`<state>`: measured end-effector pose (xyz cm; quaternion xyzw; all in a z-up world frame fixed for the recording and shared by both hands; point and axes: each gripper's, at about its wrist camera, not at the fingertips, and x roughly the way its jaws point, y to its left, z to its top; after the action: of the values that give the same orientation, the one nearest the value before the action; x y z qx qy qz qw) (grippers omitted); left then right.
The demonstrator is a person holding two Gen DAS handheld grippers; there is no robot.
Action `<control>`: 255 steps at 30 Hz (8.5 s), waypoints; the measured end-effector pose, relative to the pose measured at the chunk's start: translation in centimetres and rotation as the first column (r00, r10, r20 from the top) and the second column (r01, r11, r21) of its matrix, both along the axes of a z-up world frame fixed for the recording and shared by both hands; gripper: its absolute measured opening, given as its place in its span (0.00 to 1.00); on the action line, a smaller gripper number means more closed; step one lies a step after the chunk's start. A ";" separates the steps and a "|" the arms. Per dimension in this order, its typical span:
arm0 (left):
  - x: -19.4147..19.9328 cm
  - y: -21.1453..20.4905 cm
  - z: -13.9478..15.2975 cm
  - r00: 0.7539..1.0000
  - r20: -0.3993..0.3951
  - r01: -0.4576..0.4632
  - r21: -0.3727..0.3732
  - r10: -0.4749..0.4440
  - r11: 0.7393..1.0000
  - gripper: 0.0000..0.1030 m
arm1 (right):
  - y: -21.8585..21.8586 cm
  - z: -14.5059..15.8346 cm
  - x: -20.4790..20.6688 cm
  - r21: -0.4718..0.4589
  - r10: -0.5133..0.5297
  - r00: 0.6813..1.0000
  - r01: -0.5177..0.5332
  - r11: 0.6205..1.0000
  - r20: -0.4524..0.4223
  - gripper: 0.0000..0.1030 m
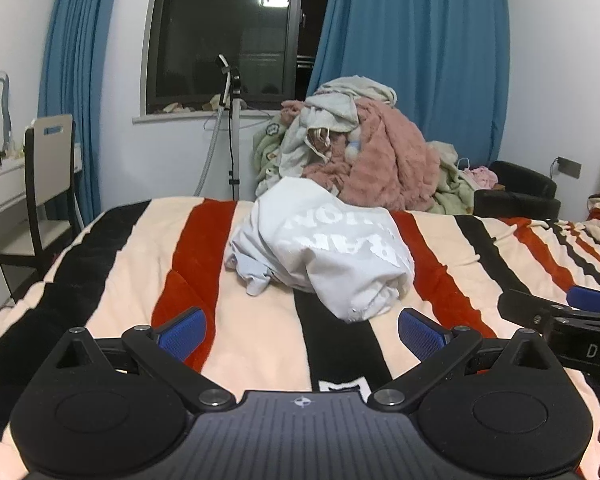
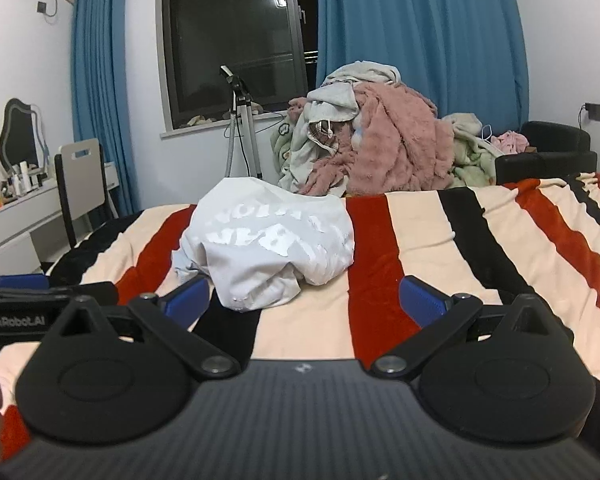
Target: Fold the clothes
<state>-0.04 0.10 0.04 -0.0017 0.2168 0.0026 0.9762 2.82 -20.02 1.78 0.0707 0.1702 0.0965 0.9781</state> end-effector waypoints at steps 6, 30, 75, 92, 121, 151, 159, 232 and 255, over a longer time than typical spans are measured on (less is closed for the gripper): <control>-0.8 0.2 -0.1 1.000 0.006 0.006 -0.029 -0.006 1.000 1.00 | 0.6 0.1 -0.2 -0.058 0.009 1.000 -0.008 0.998 0.026 1.00; -2.1 0.8 0.6 0.999 0.020 0.042 -0.061 -0.041 0.997 1.00 | 0.9 0.7 -1.4 -0.107 0.002 0.998 0.004 0.994 0.058 1.00; 5.7 10.4 -6.5 0.979 -0.040 -0.206 -0.202 0.202 0.958 1.00 | 10.1 -6.5 18.0 -0.129 -0.064 0.991 0.048 0.990 -0.118 0.28; -0.6 5.4 -2.3 0.992 0.094 0.103 -0.143 -0.090 0.984 1.00 | 1.9 9.2 1.3 0.031 0.057 0.925 -0.074 0.997 0.376 0.07; 3.8 4.5 -6.2 0.959 -0.183 0.111 -0.458 -0.216 0.882 0.83 | -10.2 1.2 3.9 0.342 0.005 0.985 0.054 0.938 -0.171 0.72; -0.4 15.8 2.3 0.991 0.126 0.074 -0.768 0.036 0.636 0.01 | -10.5 -0.9 1.6 0.607 0.060 0.975 0.085 0.790 -0.215 0.07; 6.1 13.8 4.9 0.993 0.072 -0.041 -0.553 0.096 0.832 0.02 | -9.8 -0.2 9.5 0.610 0.119 0.960 0.063 0.790 -0.252 0.08; 2.5 3.2 0.0 0.935 0.087 0.340 -0.499 -0.345 0.797 0.02 | 1.4 -1.2 0.0 -0.063 -0.096 0.981 0.108 0.992 0.172 0.68; -2.3 9.1 3.0 0.938 0.284 0.339 -0.622 -0.200 0.706 0.02 | -6.4 2.1 -2.8 0.130 -0.252 0.961 0.237 0.963 0.110 0.70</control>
<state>-2.38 9.17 3.04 -0.3159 0.1046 -0.2180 0.9175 -0.03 -26.39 3.86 0.1417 0.0923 -0.0113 0.9855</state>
